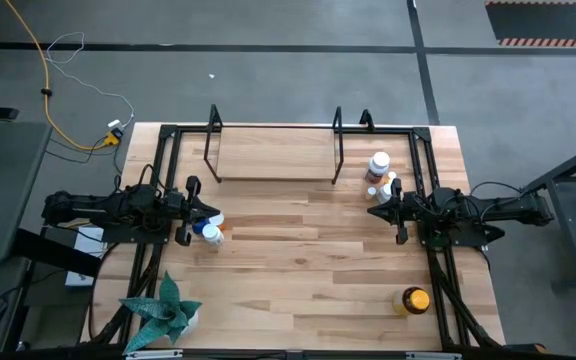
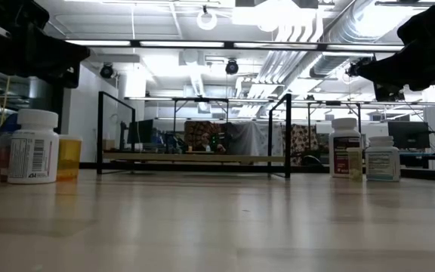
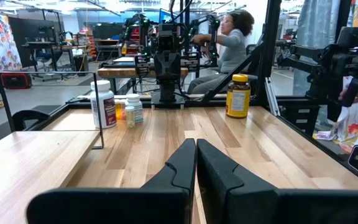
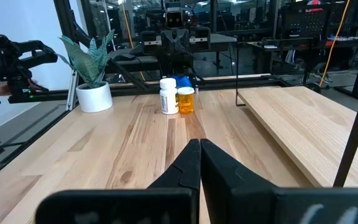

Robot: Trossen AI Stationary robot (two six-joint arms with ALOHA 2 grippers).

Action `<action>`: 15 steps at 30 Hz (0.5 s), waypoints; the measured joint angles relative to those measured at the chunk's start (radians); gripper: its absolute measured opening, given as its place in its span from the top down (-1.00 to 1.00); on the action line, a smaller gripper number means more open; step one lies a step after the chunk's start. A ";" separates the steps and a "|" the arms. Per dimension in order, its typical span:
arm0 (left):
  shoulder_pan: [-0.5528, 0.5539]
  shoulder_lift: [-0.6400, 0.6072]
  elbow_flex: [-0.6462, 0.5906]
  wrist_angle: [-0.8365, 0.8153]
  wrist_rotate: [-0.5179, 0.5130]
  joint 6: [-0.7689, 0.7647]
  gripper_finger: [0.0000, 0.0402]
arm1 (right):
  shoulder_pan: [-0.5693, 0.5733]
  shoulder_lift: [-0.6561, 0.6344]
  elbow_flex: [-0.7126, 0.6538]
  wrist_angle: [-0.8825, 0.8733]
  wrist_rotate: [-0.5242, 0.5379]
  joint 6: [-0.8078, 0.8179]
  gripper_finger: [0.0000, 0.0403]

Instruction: Pick and place medicine bottles onto shelf by color

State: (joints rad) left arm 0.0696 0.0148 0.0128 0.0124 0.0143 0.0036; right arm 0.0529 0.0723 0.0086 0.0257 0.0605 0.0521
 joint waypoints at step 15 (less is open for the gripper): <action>0.000 0.000 0.000 0.000 0.000 0.000 0.97 | 0.000 0.000 0.000 0.256 0.052 0.071 1.00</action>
State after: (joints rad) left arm 0.0700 0.0151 0.0128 0.0126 0.0143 0.0034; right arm 0.0528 0.0727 0.0084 0.2821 0.1125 0.1227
